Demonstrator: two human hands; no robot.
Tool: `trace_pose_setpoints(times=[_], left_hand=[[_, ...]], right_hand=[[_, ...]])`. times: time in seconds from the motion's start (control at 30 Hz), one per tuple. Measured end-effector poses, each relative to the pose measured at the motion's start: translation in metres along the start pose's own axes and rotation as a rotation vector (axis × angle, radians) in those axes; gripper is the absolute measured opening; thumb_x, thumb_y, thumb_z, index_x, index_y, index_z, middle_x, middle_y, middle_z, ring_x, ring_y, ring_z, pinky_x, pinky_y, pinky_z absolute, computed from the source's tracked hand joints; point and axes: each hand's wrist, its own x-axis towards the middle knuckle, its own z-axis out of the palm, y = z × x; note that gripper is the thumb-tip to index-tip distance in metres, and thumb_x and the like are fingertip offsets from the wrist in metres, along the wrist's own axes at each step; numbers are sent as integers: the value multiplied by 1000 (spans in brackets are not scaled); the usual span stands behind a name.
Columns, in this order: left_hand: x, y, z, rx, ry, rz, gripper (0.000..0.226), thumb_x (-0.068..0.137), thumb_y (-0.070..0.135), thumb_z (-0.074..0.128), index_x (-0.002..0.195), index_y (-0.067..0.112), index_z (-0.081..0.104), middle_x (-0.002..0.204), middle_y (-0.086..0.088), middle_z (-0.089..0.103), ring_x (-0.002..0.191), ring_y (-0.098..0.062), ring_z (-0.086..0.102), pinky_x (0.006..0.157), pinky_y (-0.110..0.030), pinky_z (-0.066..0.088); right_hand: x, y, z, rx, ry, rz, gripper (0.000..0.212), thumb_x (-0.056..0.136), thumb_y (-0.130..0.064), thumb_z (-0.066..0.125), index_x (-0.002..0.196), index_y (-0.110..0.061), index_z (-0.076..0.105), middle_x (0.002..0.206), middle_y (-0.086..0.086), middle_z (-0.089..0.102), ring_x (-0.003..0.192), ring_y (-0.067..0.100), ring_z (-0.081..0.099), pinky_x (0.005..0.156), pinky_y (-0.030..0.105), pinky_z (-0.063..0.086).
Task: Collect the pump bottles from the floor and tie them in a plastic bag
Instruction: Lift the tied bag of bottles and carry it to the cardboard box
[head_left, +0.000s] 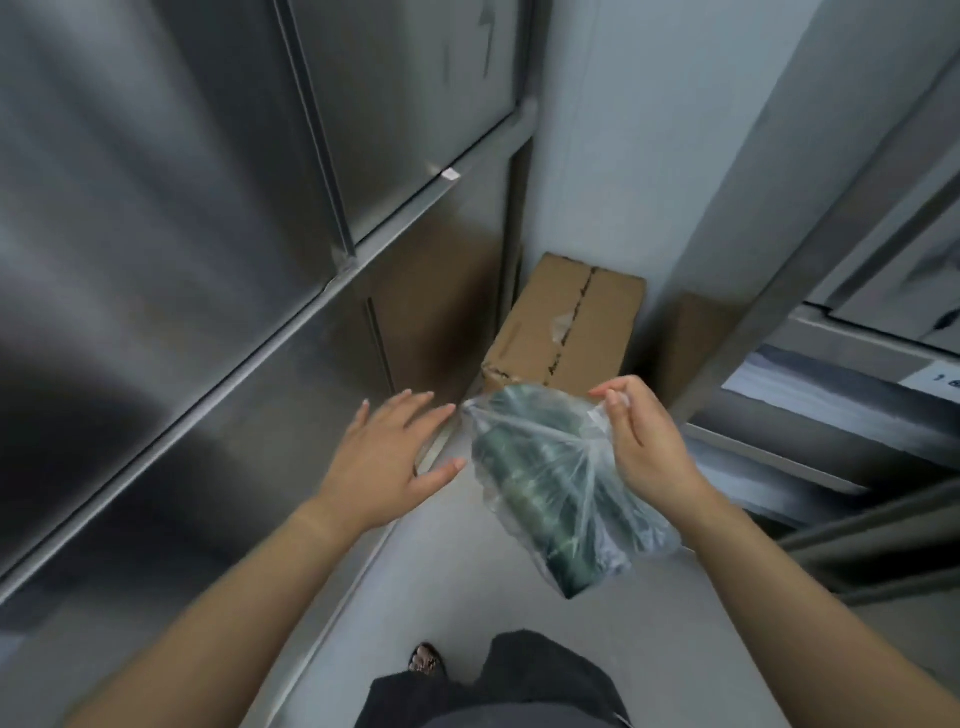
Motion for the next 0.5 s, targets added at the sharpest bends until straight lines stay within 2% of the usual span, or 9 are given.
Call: trace_pose_setpoints(times=[0.13, 0.23, 0.33, 0.5], left_hand=[[77, -19, -21, 9, 21, 55, 68, 85, 68, 36, 143, 33, 34, 152, 3, 34, 143, -17, 25, 114, -51, 21], [135, -15, -34, -26, 50, 82, 74, 79, 71, 30, 140, 31, 40, 147, 1, 42, 137, -17, 36, 110, -52, 28], [199, -9, -39, -29, 70, 94, 71, 80, 68, 36, 139, 29, 42, 144, 0, 45, 134, -18, 39, 109, -51, 32], [296, 4, -35, -49, 44, 116, 66, 84, 67, 40, 139, 30, 41, 144, 2, 44, 133, -16, 41, 108, -49, 36]], right_hand=[[66, -3, -1, 15, 66, 21, 20, 100, -24, 31, 99, -21, 51, 95, -2, 54, 87, -5, 49, 74, 3, 35], [113, 7, -11, 21, 88, 47, 19, 100, -27, 31, 99, -25, 49, 94, -9, 53, 88, -10, 49, 74, 0, 34], [159, 28, -19, 34, 94, 52, 17, 99, -30, 31, 99, -28, 48, 93, -15, 52, 89, -14, 48, 74, -2, 33], [233, 74, -26, 112, 72, 97, 14, 99, -30, 35, 100, -31, 49, 93, -12, 53, 86, -7, 50, 72, 1, 36]])
